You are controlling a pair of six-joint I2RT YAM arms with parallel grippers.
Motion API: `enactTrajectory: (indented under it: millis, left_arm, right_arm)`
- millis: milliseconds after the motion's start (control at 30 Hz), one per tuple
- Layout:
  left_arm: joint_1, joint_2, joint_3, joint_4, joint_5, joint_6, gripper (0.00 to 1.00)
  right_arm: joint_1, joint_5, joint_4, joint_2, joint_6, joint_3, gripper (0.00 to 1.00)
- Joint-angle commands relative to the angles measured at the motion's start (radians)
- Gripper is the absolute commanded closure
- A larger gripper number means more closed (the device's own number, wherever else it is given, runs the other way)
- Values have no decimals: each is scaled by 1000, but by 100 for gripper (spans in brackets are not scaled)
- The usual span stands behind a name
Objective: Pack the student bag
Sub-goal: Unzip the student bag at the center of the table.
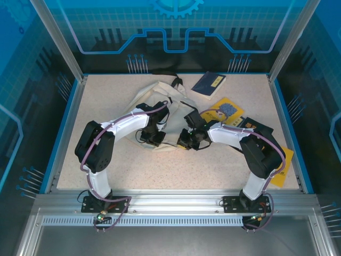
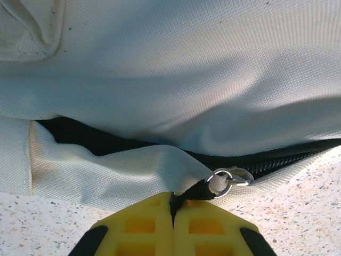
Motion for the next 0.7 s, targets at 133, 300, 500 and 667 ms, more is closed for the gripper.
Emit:
enactTrajectory:
  millis: [133, 300, 500, 667]
  left_arm:
    - [40, -29, 21, -92, -99, -31, 100]
    - [58, -66, -9, -100, -165, -58, 96]
    - [131, -168, -69, -98, -300, -152, 85]
    - [211, -247, -103, -67, -329, -233, 67]
  right_arm:
    - [-9, -53, -55, -92, -82, 37, 51]
    - [-37, 0, -138, -169, -127, 51, 37]
    - [-115, 73, -234, -226, -218, 49, 30]
    - [-171, 125, -286, -212, -288, 81, 27]
